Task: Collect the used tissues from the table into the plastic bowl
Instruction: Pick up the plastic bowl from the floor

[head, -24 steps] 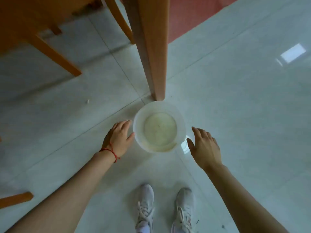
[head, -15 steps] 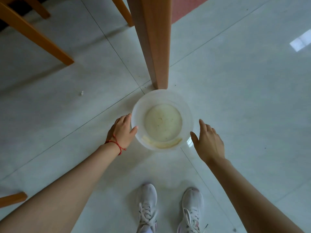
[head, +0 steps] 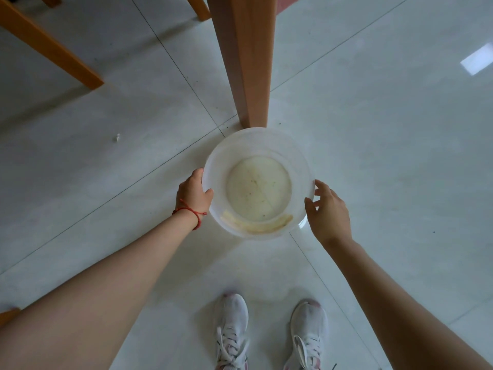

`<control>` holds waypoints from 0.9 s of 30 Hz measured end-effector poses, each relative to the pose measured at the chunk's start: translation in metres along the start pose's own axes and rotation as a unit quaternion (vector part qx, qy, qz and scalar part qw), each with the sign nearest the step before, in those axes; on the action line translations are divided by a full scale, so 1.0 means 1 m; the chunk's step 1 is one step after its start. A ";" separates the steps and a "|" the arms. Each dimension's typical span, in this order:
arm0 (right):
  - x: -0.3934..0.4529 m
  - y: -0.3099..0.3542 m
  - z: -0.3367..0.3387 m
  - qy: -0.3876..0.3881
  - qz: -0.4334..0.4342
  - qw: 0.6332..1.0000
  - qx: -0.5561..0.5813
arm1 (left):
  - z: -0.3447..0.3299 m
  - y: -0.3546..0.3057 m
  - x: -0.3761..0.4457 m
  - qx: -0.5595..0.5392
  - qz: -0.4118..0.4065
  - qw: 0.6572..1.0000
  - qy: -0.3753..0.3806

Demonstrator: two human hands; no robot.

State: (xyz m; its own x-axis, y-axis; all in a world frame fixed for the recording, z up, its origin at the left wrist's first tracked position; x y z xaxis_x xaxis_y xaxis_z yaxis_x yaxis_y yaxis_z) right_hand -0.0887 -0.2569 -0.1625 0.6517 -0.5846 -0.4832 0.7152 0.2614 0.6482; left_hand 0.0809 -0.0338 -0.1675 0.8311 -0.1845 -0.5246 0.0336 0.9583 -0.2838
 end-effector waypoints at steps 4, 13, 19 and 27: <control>0.001 -0.001 0.000 -0.017 0.001 0.999 0.037 | 0.001 0.006 0.005 -0.017 0.022 0.999 -0.023; -0.025 0.002 0.020 -0.033 -0.013 0.997 0.071 | 0.014 0.011 -0.028 -0.057 0.038 0.997 -0.031; -0.072 0.021 0.060 -0.038 -0.029 0.994 0.099 | 0.046 0.001 -0.081 -0.124 0.055 0.990 -0.035; -0.146 0.071 0.136 -0.084 -0.056 0.982 0.158 | 0.115 -0.032 -0.155 -0.184 0.045 0.981 -0.030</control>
State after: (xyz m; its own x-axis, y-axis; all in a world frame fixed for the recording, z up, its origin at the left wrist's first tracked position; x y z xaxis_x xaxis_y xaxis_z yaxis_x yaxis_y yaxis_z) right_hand -0.1678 -0.2576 0.0340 0.5031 -0.7220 -0.4750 0.6491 -0.0472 0.7592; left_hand 0.0149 -0.0113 0.0152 0.8528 -0.0785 -0.5162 -0.2355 0.8246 -0.5144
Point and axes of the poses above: each hand's wrist, its own x-axis towards the middle knuckle, its own z-axis out of the back of the hand, y = z × x, the point moved 8 cm from there along x, towards the middle knuckle, and after that the axes turned 11 degrees about x, right-handed, at the moved point
